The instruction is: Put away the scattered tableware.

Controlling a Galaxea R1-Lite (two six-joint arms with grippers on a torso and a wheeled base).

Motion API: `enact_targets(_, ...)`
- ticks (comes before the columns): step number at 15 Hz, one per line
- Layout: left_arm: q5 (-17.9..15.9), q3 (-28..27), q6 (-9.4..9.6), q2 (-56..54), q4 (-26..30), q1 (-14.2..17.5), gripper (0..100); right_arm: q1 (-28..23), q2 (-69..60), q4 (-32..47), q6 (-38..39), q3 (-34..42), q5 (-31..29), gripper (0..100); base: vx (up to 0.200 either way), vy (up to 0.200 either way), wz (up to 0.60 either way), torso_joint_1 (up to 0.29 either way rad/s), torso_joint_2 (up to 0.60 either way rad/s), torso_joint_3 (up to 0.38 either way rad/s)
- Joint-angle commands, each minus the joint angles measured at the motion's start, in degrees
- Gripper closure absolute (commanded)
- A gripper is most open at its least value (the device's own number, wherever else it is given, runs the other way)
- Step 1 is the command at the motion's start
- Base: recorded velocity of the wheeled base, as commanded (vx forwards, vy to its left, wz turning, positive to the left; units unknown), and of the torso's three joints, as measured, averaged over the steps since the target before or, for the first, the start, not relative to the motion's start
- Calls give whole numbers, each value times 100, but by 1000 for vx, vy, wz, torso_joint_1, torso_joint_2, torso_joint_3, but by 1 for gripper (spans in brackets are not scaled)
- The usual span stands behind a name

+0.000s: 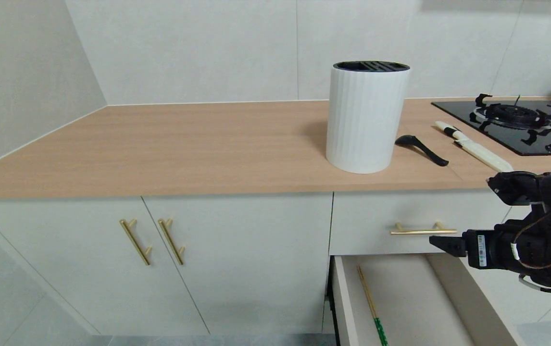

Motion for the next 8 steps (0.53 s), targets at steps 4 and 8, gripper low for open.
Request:
enact_targets(4,1,0,-2,0,-2,2,0,4,43,-4,1,10,1,0,0,0,0,187,-476,-290)
enact_targets(8,1,0,-2,0,-2,2,0,12,105,-4,1,10,10,0,0,0,0,205,-489,-285)
